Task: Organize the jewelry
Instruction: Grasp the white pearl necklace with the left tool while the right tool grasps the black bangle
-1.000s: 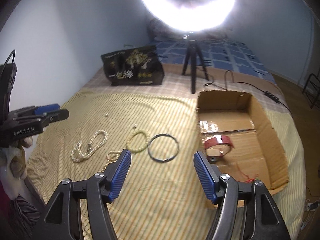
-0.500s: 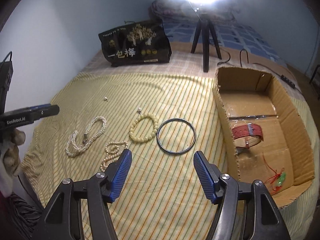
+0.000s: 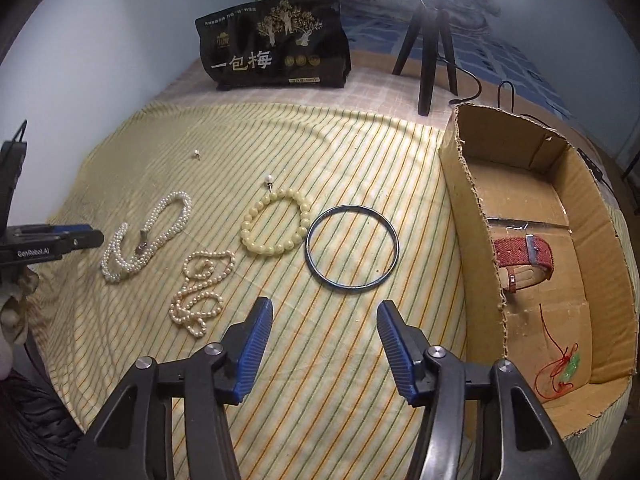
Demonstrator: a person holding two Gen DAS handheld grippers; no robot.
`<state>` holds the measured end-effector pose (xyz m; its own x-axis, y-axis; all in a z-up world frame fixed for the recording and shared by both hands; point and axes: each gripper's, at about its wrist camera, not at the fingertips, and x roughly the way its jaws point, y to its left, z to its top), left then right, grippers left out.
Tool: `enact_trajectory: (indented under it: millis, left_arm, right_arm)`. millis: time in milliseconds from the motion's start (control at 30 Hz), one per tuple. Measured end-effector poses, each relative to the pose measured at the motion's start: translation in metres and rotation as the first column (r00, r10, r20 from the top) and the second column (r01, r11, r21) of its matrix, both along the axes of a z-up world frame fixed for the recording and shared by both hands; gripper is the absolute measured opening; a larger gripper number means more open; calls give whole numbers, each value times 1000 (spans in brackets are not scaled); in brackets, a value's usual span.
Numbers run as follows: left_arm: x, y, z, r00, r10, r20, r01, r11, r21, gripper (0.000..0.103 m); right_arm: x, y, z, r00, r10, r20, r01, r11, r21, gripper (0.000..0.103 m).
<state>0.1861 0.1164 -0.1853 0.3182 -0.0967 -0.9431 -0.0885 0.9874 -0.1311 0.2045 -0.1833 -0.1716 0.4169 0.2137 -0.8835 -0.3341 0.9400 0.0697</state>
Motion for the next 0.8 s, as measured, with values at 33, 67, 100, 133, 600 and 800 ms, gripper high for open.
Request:
enact_trajectory:
  millis: [33,67,100,133,600,800]
  left_arm:
    - [-1,-1,-4,1000,-6,-7,6,1000,0,41]
    - [-1,-3,-7,1000,-12,-13,12,1000,6,41]
    - [-1,-4,-10,1000,-15,-15,15,1000,13,41]
    - [0,-7,-12,1000,-19,-16,19,1000,20,41]
    - [17,-31,-26,998,-26,62,18,993,116,40]
    - [22,-32,-25,997,-27,70,21,995,95,14]
  right_arm:
    - [1,0,-1,1000,-1,-1,1,1000,-1,56]
    - [2,1,-2,1000,-2,-4,2,1000,-2,55]
    - [3,2,-3,1000,-3,-6,3,1000,-3,55]
    - [3,3,-3,1000,-4,-7,4,1000,-4,55]
    - [20,14,-20,1000,-1,-27,1,1000,-14,51]
    - [31,24,-28,1000,7,-23,-8,999,-34,51]
